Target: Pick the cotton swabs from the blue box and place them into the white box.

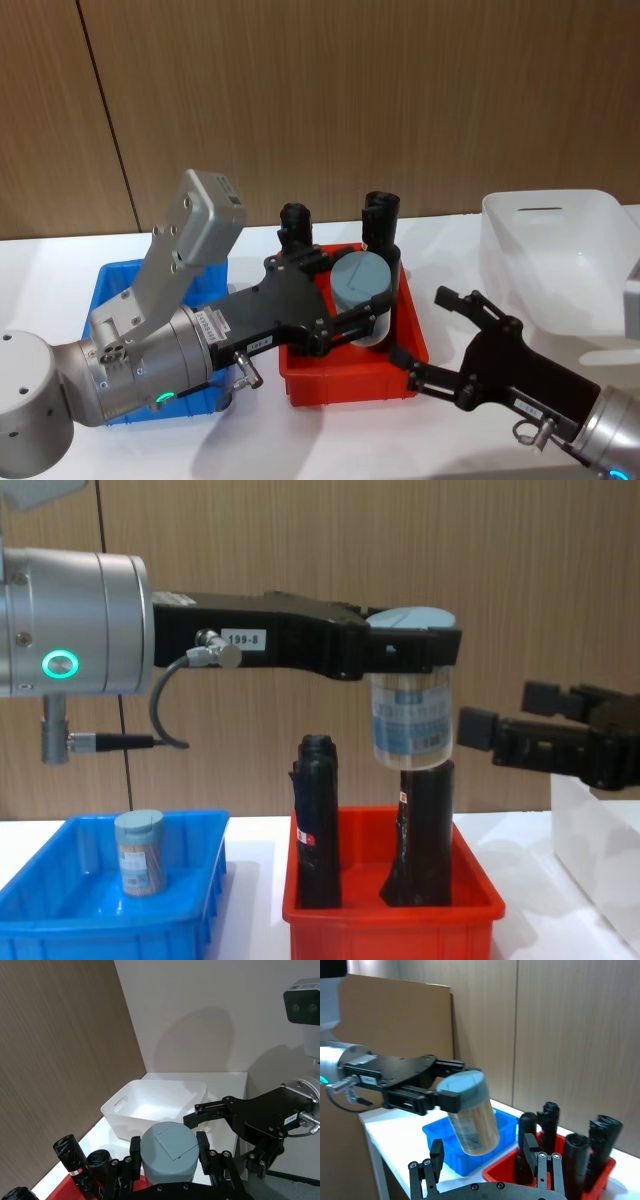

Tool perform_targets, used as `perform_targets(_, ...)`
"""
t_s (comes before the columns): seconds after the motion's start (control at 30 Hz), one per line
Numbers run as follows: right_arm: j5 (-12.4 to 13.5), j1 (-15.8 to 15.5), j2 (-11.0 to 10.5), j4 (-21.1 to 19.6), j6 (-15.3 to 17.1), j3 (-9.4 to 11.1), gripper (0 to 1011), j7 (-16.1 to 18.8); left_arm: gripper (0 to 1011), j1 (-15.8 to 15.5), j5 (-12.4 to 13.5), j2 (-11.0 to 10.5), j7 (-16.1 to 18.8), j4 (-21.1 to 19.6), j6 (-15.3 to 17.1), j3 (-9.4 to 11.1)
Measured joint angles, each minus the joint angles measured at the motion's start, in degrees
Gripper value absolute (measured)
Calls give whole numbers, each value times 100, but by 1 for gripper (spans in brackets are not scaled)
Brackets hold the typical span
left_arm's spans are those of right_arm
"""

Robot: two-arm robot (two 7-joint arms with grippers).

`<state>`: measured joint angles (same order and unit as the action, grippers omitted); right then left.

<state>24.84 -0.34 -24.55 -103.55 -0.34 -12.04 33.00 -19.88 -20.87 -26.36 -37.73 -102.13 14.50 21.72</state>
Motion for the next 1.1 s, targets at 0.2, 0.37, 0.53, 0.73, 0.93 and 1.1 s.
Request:
perform_targets(0.2, -31, 59, 42, -9, -36, -60, 1002, 162, 669, 0, 0, 0, 0, 0, 0, 0)
perform_targets(0.37, -103, 125, 91, 10, -51, -113, 1002, 219, 669, 0, 0, 0, 0, 0, 0, 0)
perform_targets(0.53, -193, 196, 145, 62, -58, -162, 1002, 243, 669, 0, 0, 0, 0, 0, 0, 0)
perform_targets(0.73, -304, 287, 219, 148, -59, -220, 1002, 251, 669, 0, 0, 0, 0, 0, 0, 0)
perform_targets(0.93, -378, 357, 275, 231, -49, -265, 1002, 249, 669, 0, 0, 0, 0, 0, 0, 0)
perform_targets(1.1, -446, 431, 330, 326, -37, -307, 1002, 229, 669, 0, 0, 0, 0, 0, 0, 0)
